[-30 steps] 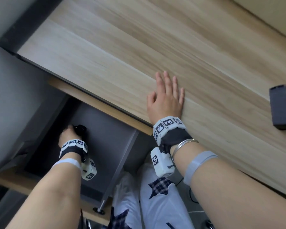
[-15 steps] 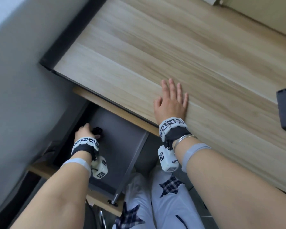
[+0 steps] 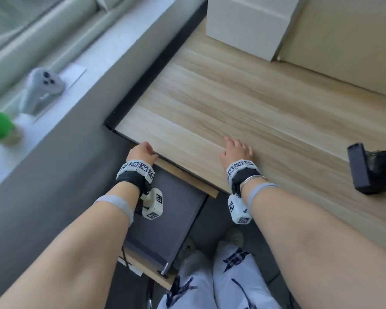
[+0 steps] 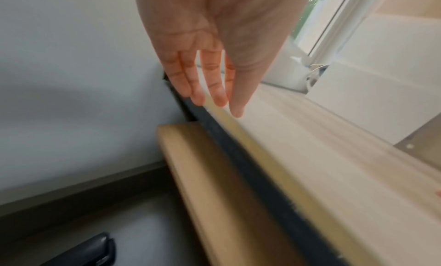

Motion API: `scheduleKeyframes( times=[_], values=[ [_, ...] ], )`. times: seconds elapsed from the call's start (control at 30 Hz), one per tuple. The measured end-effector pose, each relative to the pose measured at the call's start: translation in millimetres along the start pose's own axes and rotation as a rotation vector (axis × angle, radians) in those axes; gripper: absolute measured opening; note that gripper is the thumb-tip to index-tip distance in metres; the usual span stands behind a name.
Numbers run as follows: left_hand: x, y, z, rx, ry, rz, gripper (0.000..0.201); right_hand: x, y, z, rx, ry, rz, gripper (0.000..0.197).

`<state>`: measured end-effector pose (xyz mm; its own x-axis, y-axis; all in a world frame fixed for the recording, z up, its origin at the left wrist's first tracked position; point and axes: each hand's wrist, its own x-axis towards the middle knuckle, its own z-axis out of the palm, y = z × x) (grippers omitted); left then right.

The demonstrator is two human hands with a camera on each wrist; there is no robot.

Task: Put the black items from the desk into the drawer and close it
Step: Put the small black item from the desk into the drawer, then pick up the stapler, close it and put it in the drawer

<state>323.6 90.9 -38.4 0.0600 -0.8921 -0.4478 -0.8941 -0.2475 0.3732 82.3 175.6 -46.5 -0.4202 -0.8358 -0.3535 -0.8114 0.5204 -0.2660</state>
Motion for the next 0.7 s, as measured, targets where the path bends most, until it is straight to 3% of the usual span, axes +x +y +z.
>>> scheduleKeyframes(
  times=[0.13, 0.3, 0.53, 0.7],
  values=[
    [-6, 58, -6, 0.005, -0.003, 0.113, 0.022, 2, 41, -39, -0.037, 0.034, 0.114, 0.052],
    [-13, 123, 21, 0.01, -0.067, 0.194, 0.022, 3, 117, -83, -0.074, 0.087, 0.33, 0.051],
    [-32, 199, 86, 0.029, -0.17, 0.31, 0.023, 2, 212, -115, -0.082, 0.135, 0.671, 0.069],
    [-37, 228, 121, 0.063, -0.252, 0.346, 0.022, 12, 256, -117, 0.094, 0.119, 0.919, 0.086]
  ],
)
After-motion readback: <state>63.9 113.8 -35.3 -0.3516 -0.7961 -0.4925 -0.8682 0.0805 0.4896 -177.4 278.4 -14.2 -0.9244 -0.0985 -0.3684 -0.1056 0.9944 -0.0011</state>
